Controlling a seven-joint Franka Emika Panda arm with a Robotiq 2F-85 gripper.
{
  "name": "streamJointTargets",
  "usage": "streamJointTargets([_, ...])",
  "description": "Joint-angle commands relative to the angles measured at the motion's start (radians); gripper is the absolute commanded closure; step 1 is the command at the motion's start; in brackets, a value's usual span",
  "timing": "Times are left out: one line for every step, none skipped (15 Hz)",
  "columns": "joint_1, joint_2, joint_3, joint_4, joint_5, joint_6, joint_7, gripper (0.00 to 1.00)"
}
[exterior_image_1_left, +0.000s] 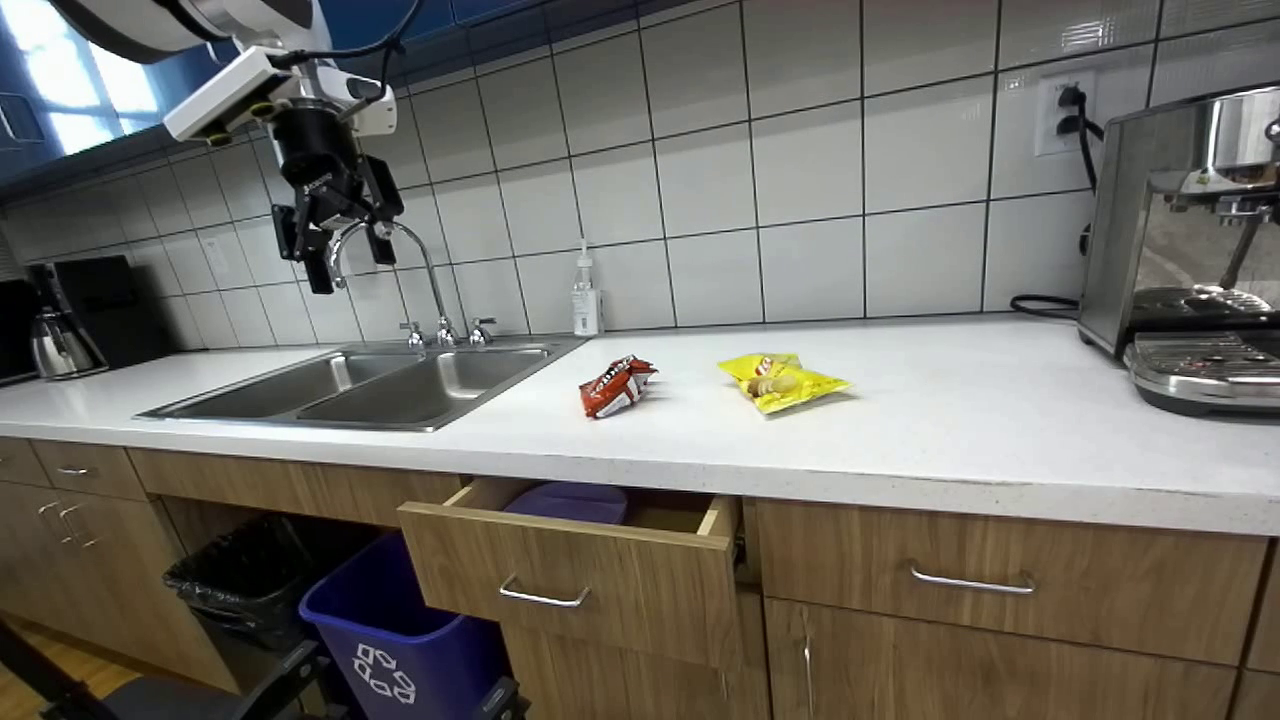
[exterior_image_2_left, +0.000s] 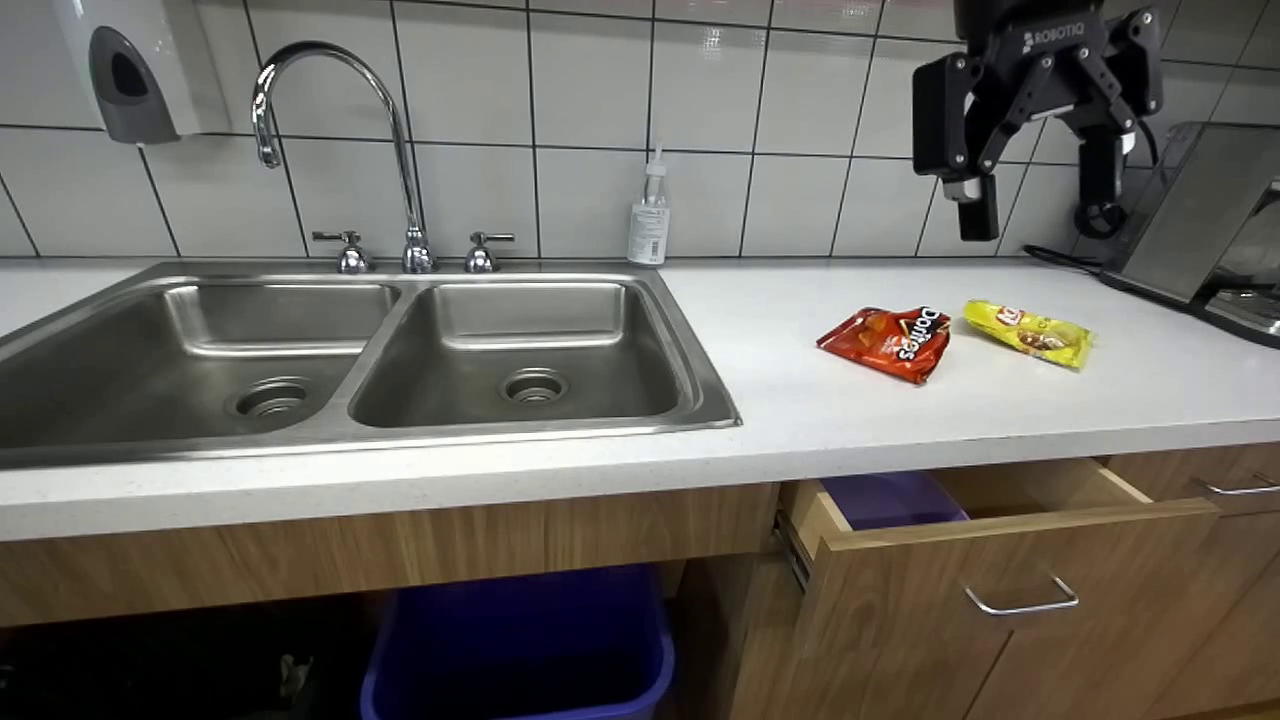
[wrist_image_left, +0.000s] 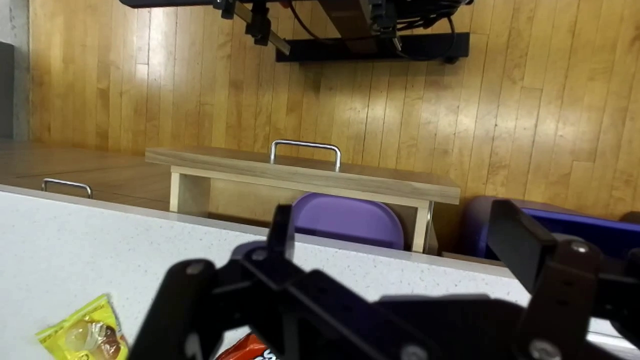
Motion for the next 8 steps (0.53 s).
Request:
streamJointTargets([0.013,-0.019,-0.020,-0.034,-0.040,0.043,0.025,0.00])
streamJointTargets([0.012,-0.021,-0.023,-0.040,-0.051,0.050,0.023,0.00])
streamJointTargets([0.010,-0.022,-0.027,-0.045,-0.061,0.054,0.023,0.00])
streamJointTargets([0.009,-0.024,-0.031,-0.050,-0.067,0.060,0.023,0.00])
streamJointTargets([0.007,-0.026,-0.036,-0.055,-0.070,0.067,0.017,0.00])
streamJointTargets([0.006,-0.028,-0.040,-0.061,-0.075,0.076,0.019,0.00])
streamJointTargets([0.005,-0.029,-0.045,-0.068,-0.080,0.087,0.023,0.00])
streamJointTargets([0.004,-0.031,-0.049,-0.075,-0.087,0.097,0.028,0.00])
